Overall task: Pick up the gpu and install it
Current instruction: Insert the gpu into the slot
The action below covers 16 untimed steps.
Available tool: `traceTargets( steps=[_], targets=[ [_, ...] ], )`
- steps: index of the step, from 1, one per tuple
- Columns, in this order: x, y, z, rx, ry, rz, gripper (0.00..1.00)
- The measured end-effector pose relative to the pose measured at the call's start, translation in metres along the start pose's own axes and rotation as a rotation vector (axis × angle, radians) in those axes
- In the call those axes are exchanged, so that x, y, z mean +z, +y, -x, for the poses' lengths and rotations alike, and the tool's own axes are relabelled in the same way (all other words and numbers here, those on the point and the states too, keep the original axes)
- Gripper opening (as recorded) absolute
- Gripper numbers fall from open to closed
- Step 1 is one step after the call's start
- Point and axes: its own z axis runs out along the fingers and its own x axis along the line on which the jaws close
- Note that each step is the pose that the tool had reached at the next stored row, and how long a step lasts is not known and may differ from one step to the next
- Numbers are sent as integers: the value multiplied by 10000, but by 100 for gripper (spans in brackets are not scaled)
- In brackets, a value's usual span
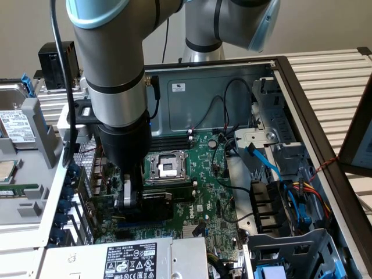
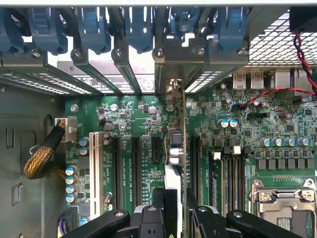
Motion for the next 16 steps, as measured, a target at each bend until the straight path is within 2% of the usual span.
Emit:
traceTargets(
  steps=[16],
  targets=[
    [9,-4,1,2,0,1,27]
  ],
)
